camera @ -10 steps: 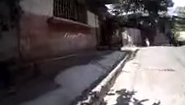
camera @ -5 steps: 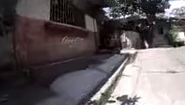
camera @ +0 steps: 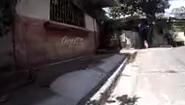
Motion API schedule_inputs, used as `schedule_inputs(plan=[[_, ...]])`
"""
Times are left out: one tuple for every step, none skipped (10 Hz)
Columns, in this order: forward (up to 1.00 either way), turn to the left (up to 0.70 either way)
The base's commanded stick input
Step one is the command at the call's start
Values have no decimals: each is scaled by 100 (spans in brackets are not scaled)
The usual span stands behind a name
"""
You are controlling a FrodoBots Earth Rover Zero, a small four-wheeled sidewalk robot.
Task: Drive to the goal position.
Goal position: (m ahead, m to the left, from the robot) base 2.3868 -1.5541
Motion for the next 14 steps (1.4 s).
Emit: schedule_inputs(plan=[[0, -37], [0, -85], [0, -85], [0, -85], [0, -85], [0, -85], [0, -85], [0, -85], [0, -85], [0, -85], [0, -85], [0, -85], [0, -85], [0, -85]])
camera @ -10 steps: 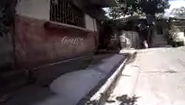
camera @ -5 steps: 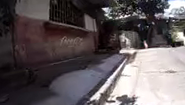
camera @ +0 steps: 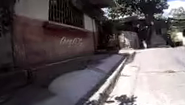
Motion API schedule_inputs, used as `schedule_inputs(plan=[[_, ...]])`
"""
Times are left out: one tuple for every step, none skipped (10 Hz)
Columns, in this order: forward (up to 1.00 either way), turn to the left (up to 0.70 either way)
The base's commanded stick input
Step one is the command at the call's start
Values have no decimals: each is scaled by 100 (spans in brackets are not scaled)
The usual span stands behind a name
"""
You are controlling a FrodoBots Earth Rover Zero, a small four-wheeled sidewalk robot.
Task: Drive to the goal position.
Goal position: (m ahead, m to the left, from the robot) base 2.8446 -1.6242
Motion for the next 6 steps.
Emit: schedule_inputs(plan=[[0, -85], [0, -85], [0, -85], [0, -85], [0, -85], [0, -85]])
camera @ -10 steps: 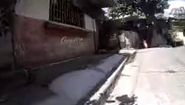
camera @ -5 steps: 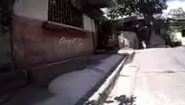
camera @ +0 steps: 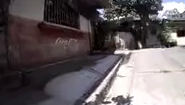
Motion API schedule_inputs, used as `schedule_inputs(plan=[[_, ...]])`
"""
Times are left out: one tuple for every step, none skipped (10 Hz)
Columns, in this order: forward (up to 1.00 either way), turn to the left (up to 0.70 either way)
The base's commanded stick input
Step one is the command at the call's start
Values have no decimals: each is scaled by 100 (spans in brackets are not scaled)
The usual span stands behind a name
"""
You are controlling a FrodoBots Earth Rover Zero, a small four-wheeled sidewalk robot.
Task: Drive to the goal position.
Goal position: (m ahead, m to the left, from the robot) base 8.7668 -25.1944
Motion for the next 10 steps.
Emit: schedule_inputs(plan=[[0, -85], [0, -85], [0, -85], [0, -85], [0, -85], [0, -85], [0, -85], [0, -85], [0, -85], [0, -85]])
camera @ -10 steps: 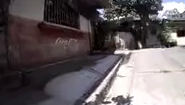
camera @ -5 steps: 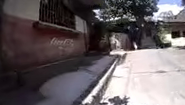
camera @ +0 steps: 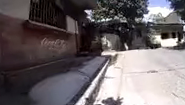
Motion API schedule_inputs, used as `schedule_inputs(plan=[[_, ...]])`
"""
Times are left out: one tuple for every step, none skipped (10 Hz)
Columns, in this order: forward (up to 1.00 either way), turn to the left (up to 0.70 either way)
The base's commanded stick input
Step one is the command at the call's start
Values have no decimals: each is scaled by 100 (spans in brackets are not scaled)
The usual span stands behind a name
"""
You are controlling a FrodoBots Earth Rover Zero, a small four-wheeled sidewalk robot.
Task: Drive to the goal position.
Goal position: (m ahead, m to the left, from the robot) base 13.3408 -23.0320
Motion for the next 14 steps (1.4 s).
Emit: schedule_inputs(plan=[[0, -85], [0, -85], [0, -85], [0, -85], [0, -85], [0, -85], [0, -85], [0, -81], [0, -24], [0, 0], [0, 0], [0, 0], [85, 0], [85, 0]])
